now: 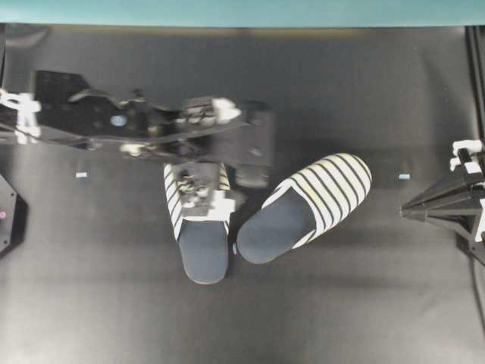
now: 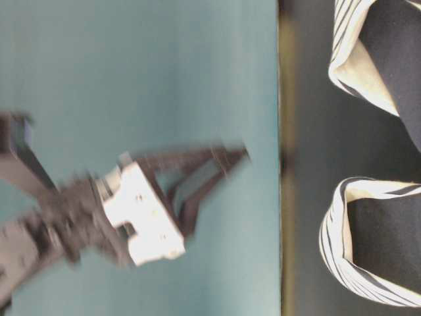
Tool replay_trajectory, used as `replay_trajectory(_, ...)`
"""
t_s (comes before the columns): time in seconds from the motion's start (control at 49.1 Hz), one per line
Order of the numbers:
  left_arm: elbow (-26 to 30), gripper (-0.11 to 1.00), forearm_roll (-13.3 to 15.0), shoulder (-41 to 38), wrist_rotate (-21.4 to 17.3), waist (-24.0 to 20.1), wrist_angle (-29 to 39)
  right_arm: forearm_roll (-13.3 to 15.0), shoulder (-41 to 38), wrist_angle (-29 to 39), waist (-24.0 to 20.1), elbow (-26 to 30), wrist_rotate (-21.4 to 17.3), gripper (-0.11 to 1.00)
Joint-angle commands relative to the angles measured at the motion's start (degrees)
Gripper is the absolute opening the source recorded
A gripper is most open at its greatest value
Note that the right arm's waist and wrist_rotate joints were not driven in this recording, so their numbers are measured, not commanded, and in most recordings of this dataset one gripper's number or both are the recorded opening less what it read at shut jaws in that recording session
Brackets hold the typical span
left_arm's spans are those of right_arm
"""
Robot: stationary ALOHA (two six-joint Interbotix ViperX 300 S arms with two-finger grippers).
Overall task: Arrange the slippers with the left arm.
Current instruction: 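Release the left slipper and move the left gripper to the right slipper, then grasp the right slipper's toe and rotate it parallel to the left slipper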
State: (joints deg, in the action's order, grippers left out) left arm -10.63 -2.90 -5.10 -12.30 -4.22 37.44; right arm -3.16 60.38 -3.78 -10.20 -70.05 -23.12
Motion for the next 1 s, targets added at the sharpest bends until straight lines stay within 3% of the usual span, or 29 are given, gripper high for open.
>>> replay_trajectory(0.0, 5.4, 0.90, -0.2, -4.2, -6.6, 0.0, -0.7, -0.1, -0.3, -0.4, 0.0, 0.3, 0.0, 0.00)
replay_trajectory(0.183, 10.6, 0.90, -0.2, -12.8, -23.2, 0.3, -4.6, -0.1, -0.3, -0.5, 0.0, 0.4, 0.0, 0.00)
replay_trajectory(0.306, 13.6, 0.90, -0.2, -17.4, -29.1, 0.3, -6.6, -0.1, -0.3, -0.5, 0.0, 0.4, -0.1, 0.00)
replay_trajectory(0.55, 18.6, 0.90, -0.2, -24.8, -29.4, 0.4, -8.2, 0.0, -0.3, -0.5, 0.0, 0.4, 0.0, 0.00)
replay_trajectory(0.754, 19.2, 0.86, -0.2, -26.5, -29.2, 0.4, -6.6, 0.0, -0.3, -0.6, 0.0, 0.4, -0.1, 0.00)
replay_trajectory(0.856, 19.3, 0.69, -0.2, -26.2, -28.1, 0.6, -4.8, 0.0, -0.3, -0.6, 0.0, 0.4, -0.1, 0.00)
replay_trajectory(0.978, 20.0, 0.32, -0.2, -24.8, -23.8, 0.8, -2.7, 0.0, -0.3, -0.6, 0.0, 0.4, 0.0, 0.00)
